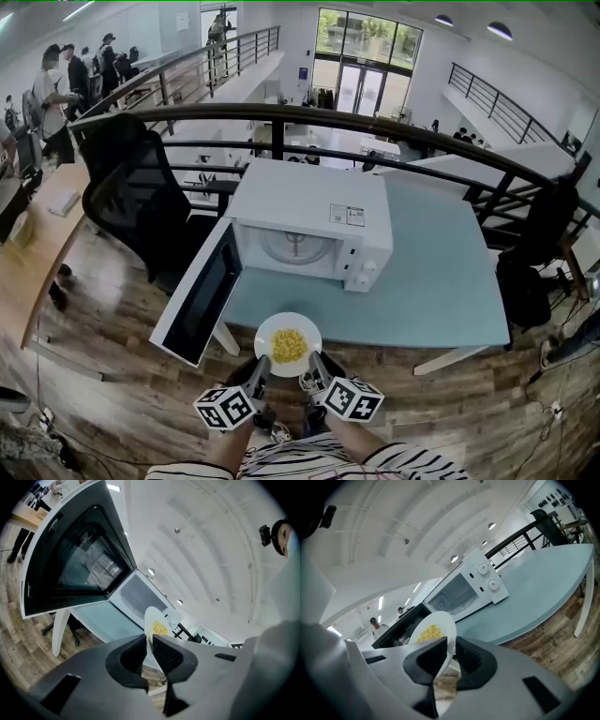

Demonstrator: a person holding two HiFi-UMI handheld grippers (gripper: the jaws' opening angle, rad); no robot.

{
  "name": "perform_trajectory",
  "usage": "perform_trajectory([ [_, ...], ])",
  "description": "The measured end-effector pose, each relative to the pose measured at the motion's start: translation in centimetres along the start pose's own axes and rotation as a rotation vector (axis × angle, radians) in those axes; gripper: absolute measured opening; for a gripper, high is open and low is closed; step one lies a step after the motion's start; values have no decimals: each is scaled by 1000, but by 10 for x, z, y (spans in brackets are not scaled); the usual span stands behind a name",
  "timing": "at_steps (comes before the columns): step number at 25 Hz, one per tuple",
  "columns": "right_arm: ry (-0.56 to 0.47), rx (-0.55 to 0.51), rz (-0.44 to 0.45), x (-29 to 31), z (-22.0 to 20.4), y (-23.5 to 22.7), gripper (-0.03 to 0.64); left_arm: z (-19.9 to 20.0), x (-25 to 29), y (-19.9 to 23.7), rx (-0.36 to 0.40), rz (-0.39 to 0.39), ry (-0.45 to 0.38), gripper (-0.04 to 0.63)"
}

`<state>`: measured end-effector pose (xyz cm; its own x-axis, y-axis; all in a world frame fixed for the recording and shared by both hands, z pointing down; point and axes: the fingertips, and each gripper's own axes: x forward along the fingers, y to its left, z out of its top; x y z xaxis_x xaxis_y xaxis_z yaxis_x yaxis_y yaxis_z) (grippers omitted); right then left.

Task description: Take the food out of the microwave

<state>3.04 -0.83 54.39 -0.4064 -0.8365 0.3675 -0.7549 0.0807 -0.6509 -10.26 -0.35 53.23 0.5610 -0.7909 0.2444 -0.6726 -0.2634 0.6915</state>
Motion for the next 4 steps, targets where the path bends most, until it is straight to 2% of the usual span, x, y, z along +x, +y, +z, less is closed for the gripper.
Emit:
perform_trajectory([
  [4,3,5,-3,1,1,-3,69,-1,3,0,-1,2,5,55],
])
